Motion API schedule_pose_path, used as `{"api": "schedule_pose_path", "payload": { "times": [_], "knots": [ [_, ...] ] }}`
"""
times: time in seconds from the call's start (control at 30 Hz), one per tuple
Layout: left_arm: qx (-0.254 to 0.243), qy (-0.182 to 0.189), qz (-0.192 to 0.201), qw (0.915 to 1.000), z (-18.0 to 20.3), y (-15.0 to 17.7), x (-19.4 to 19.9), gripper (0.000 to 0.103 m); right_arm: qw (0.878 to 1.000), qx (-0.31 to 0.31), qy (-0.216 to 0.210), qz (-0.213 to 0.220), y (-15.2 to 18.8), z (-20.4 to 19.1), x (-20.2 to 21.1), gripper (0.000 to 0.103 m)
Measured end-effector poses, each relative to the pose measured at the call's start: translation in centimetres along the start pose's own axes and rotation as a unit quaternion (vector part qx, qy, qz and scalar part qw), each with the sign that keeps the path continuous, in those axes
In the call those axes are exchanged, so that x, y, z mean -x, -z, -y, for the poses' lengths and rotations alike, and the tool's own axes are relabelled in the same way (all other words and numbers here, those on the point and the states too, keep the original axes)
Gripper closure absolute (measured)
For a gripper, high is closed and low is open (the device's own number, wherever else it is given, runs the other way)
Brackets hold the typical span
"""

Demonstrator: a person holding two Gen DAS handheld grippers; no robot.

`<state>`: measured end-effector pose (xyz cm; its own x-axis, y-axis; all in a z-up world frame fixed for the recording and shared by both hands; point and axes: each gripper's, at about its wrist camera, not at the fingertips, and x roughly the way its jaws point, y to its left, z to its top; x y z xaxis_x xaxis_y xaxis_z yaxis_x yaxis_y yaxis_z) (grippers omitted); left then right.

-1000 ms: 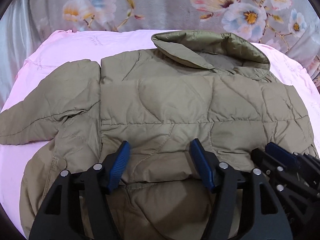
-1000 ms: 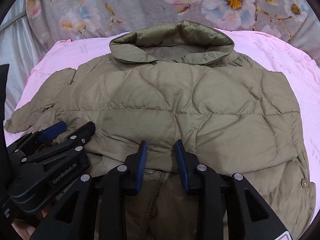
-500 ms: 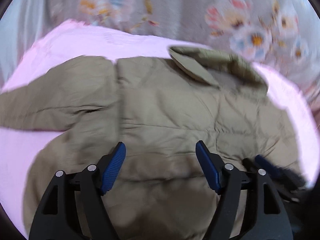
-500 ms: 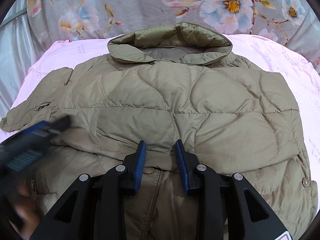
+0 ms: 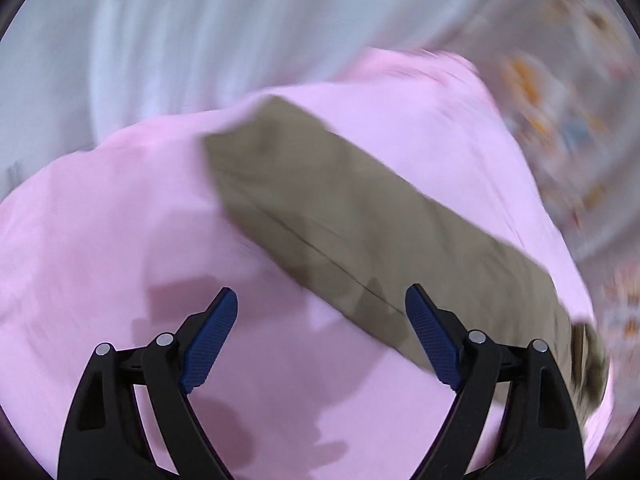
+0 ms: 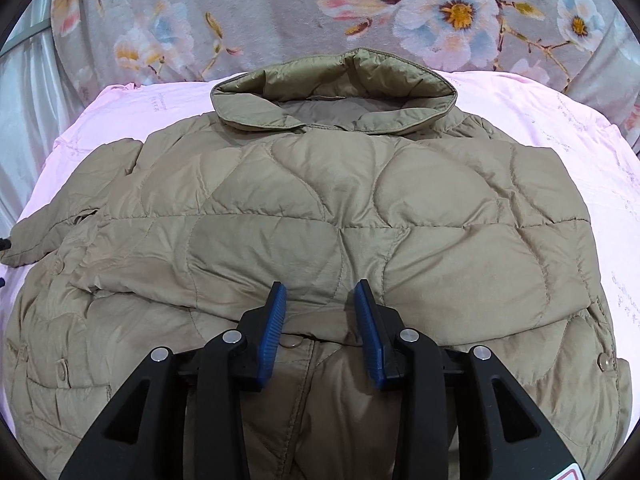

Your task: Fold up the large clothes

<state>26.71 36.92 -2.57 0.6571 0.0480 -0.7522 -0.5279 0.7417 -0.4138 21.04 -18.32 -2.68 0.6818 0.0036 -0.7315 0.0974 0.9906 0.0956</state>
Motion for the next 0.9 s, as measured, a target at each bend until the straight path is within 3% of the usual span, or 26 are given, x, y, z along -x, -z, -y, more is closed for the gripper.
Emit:
{"api": "schedule_pose_path", "payload": {
  "times": [0.13,0.17,0.23,0.3,0.33,0.43,0.53,0.6,0.73,0.9],
  "knots": [
    [0.067,0.049,-0.013,0.9965,-2.4,-2.0,-1.5,0.021,1.000,0.000,0.002,0.000,0.0,0.0,0.0,0.068],
    [0.070,0.053,-0.012,0.9961,-2.4,-2.1,-1.7,0.025,1.000,0.000,0.003,0.000,0.0,0.0,0.0,0.068],
    [0.061,0.074,-0.020,0.9952,-1.6,-2.6,-2.4,0.052,1.000,0.000,0.003,0.000,0.0,0.0,0.0,0.067],
    [0.046,0.070,-0.026,0.9961,-0.6,-2.8,-2.9,0.088,1.000,0.000,0.004,0.000,0.0,0.0,0.0,0.067],
    [0.034,0.065,-0.022,0.9971,0.2,-2.9,-2.8,0.093,1.000,0.000,0.005,0.000,0.0,-0.1,0.0,0.067],
    [-0.014,0.067,0.009,0.9976,3.0,-3.3,-0.7,0.099,1.000,0.000,0.008,0.000,0.0,-0.2,0.0,0.066],
    [-0.082,0.086,0.051,0.9916,8.0,-2.6,3.5,0.100,1.000,0.001,0.011,0.002,0.0,-0.3,0.1,0.065],
    [-0.134,0.117,0.074,0.9812,12.3,-1.4,7.0,0.101,1.000,-0.001,0.012,0.006,0.1,-0.3,0.3,0.065],
    [-0.223,0.194,0.094,0.9506,21.4,3.3,13.1,0.101,0.999,-0.014,0.025,0.030,0.2,-0.1,1.7,0.063],
    [-0.313,0.291,0.059,0.9021,31.5,12.0,17.7,0.100,0.997,-0.059,0.013,0.049,1.3,1.7,4.8,0.062]
  ]
}}
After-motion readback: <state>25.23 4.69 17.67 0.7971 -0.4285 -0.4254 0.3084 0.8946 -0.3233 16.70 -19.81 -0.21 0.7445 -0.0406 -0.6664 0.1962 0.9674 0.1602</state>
